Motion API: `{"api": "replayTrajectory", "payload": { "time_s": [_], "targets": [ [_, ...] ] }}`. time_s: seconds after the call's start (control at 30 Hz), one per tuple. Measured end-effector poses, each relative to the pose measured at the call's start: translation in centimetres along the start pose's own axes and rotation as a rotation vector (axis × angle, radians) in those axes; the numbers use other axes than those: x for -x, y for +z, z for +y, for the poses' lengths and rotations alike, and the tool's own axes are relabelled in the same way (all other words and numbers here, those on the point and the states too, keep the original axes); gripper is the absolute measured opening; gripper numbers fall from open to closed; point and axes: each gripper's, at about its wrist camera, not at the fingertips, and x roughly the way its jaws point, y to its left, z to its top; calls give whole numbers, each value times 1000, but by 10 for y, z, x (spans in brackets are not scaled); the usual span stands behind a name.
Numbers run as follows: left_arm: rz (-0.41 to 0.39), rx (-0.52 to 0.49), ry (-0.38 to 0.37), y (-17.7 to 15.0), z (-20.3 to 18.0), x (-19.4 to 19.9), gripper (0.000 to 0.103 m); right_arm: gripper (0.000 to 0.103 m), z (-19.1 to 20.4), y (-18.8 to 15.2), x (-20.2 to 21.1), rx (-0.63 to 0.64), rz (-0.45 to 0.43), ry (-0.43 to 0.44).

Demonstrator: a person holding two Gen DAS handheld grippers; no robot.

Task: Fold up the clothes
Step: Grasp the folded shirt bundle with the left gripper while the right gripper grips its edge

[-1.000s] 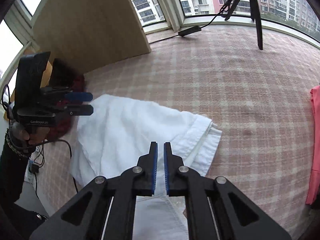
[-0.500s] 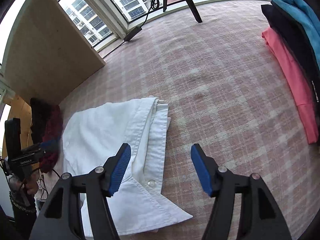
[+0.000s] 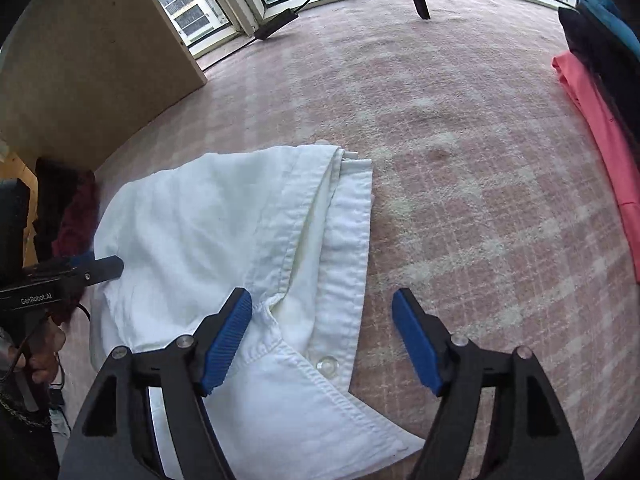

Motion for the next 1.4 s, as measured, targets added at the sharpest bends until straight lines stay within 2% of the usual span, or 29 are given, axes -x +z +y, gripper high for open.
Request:
{"api": "replayTrajectory", "payload": {
  "time_s": [0.13, 0.2, 0.27, 0.33, 0.4, 0.47, 0.57, 0.63, 0.83, 1.07, 1.4],
  "targets": [
    [-11, -44, 11, -6, -9, -2, 92, 71, 9, -3, 1, 35, -11, -47],
    [-17, -65, 17, -9, -13, -3, 92, 67, 10, -3, 3, 44, -17, -53],
    [-22, -87, 23, -12, -18, -5, 91, 57, 13, -4, 5, 60, -21, -47],
    [-28, -109, 29, -16, -22, -6, 82, 50, 17, -5, 6, 77, -21, -49],
    [-35, -134, 34, -19, -26, -6, 71, 50, 16, -3, 6, 83, -24, -49],
    [-44, -151, 28, -21, -27, -5, 68, 45, 12, -2, 6, 87, -29, -45],
    [-45, -153, -5, -24, -26, -2, 56, 37, 13, -2, 6, 115, -41, -50],
    [-42, -158, -20, -26, -28, 0, 40, 31, 18, -3, 7, 140, -48, -70],
    [-43, -181, -48, -32, -31, 5, 28, 23, 27, -11, 13, 171, -67, -101],
    [-69, -185, -87, -39, -22, 18, 24, 19, 28, -11, 14, 128, -87, -63],
    [-153, -190, -121, -38, -40, 55, 21, 16, 36, -16, 57, 112, -187, -15]
  ]
}}
